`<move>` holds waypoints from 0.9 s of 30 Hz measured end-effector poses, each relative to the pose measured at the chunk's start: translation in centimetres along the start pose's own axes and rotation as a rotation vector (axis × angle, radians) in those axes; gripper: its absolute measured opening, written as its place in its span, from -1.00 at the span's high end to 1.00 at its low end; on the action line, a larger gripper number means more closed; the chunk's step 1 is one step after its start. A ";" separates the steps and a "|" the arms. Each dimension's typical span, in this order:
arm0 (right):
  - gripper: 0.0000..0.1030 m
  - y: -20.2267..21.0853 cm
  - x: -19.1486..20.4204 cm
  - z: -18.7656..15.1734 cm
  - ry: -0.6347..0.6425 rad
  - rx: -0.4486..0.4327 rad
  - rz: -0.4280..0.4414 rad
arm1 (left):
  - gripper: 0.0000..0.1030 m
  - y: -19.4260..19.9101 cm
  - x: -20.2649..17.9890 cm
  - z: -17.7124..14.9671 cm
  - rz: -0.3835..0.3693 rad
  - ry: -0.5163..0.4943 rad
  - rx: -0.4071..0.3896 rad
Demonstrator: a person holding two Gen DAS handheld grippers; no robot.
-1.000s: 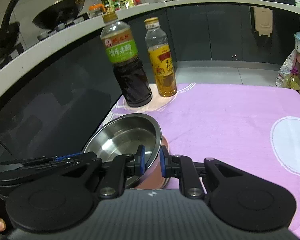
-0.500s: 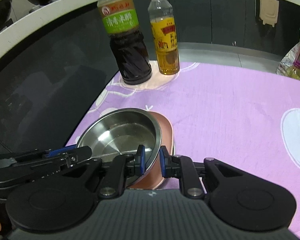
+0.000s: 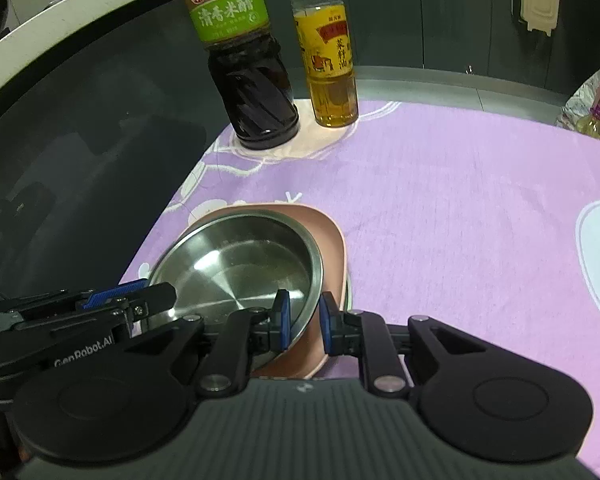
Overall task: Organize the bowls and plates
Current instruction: 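Lower the steel bowl into the pink square dish with both grippers, then grip the pink dish and green plate stack rim with both grippers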
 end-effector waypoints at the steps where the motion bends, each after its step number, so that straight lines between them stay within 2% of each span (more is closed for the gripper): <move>1: 0.67 -0.1 -0.1 0.0 0.000 0.000 -0.006 | 0.70 0.0 0.0 0.0 -0.002 -0.003 -0.001; 9: 0.67 0.4 -0.1 0.0 -0.004 -0.014 -0.001 | 0.70 0.2 0.2 -0.1 0.000 0.004 0.005; 11: 0.64 0.7 -0.5 0.0 -0.016 -0.015 0.004 | 0.70 0.3 0.3 0.0 0.002 0.010 0.003; 16: 0.36 0.7 -1.8 -0.2 -0.083 0.002 0.020 | 0.55 0.6 0.6 0.0 0.015 0.036 0.000; 27: 0.30 0.2 -3.0 -1.1 -0.177 0.061 0.077 | 0.55 0.5 0.9 -0.3 0.036 0.052 0.020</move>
Point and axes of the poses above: each gripper's, at about its wrist camera, not at the fingertips, and y roughly against the way its jaws point, x to its left, z to its top, the point moved 2 cm from there along -y, roughly the way its jaws point, and after that the axes turned 13 degrees about y, right-handed, at the moved point
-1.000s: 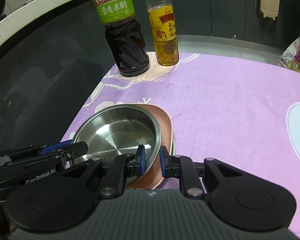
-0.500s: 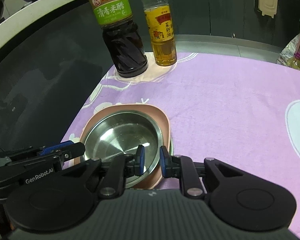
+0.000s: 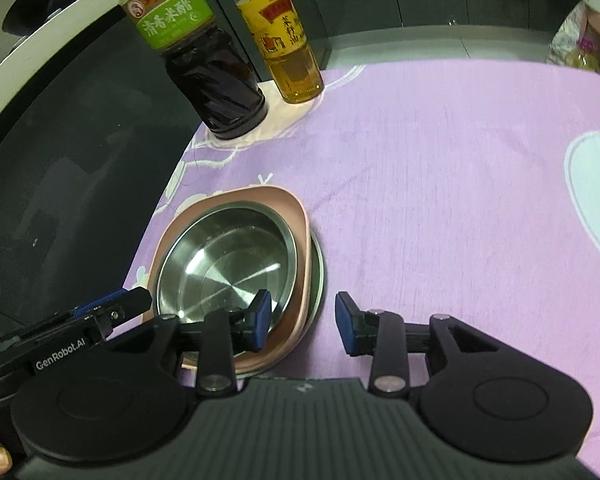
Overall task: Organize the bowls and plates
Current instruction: 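Grip the pink dish and green plate stack rim with both grippers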
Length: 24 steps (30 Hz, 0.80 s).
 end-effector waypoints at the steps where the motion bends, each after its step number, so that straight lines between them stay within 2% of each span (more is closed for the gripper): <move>1: 0.30 0.0 0.0 0.0 -0.003 0.001 0.001 | 0.55 -0.1 0.0 0.0 0.002 0.002 0.003; 24: 0.27 -2.7 -0.8 0.3 -0.069 0.066 0.073 | 0.49 -2.3 0.9 0.1 -0.035 0.074 0.071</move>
Point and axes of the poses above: each gripper's, at about its wrist camera, not at the fingertips, and y roughly against the way its jaws point, x to its left, z to its top, the point moved 2 cm from there along -y, roughly the way its jaws point, and after that the axes turned 13 degrees about y, right-handed, at the moved point
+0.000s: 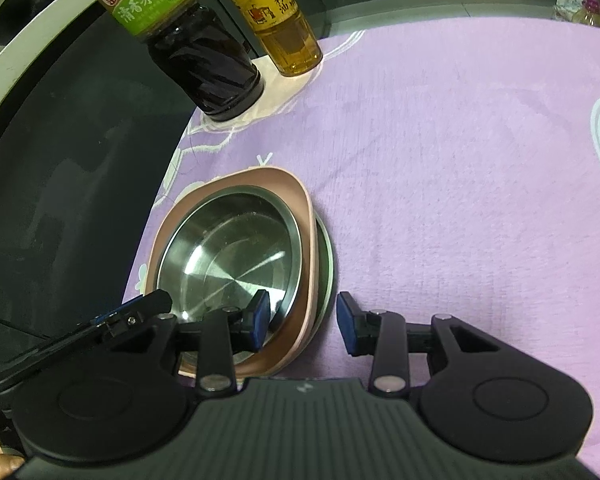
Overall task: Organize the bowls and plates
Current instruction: 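Grip the pink dish and green plate stack rim with both grippers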
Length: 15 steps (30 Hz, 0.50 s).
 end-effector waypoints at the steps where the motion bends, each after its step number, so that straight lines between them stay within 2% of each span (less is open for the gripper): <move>1: 0.26 -0.1 -0.1 0.0 -0.003 0.003 0.002 | 0.49 -0.1 0.0 0.0 -0.001 0.002 0.003; 15: 0.26 -0.8 -0.1 0.7 0.015 -0.005 0.006 | 0.44 -1.7 0.0 0.0 0.001 0.003 0.033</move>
Point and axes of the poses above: each gripper's, at about its wrist camera, not at the fingertips, and y roughly against the way its jaws point, x to its left, z to its top, the point moved 2 cm from there along -y, roughly the way its jaws point, and after that the axes turned 13 degrees about y, right-handed, at the moved point
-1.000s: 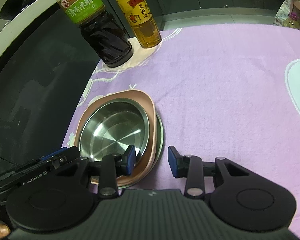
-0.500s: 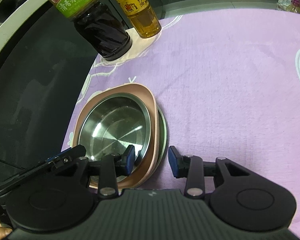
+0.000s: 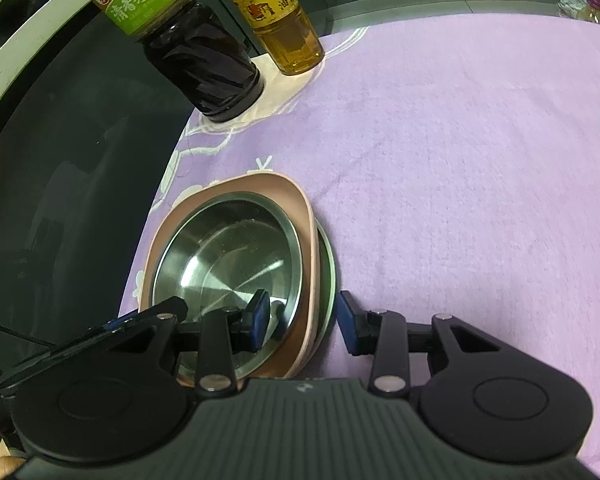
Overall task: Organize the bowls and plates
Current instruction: 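Grip the pink dish and green plate stack rim with both grippers, then lift the plate stack and carry it toward the black bowl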
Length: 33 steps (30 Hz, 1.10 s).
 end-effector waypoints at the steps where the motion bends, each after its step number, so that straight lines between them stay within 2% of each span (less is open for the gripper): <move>1: 0.26 0.0 0.1 0.0 0.005 -0.005 -0.002 | 0.44 0.0 0.0 0.0 0.000 -0.005 -0.004; 8: 0.32 -0.1 1.0 -0.1 0.097 -0.032 -0.059 | 0.41 0.1 -0.3 -0.3 0.004 -0.041 -0.029; 11: 0.32 0.1 1.5 -0.3 0.121 -0.040 -0.084 | 0.42 0.6 -0.2 -0.1 -0.009 -0.027 -0.045; 23: 0.32 4.3 3.4 0.6 0.123 -0.125 -0.073 | 0.43 4.3 -1.7 0.2 -0.039 -0.041 -0.105; 33: 0.32 8.9 4.4 -1.7 0.122 -0.193 -0.076 | 0.44 8.3 -3.3 -2.0 -0.070 -0.089 -0.134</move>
Point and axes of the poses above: each gripper's, at about its wrist camera, not at the fingertips, and y roughly against the way its jaws point, x to its left, z to its top, the point moved 2 cm from there along -y, roughly the way its jaws point, and after that the axes turned 13 degrees about y, right-handed, at the moved point
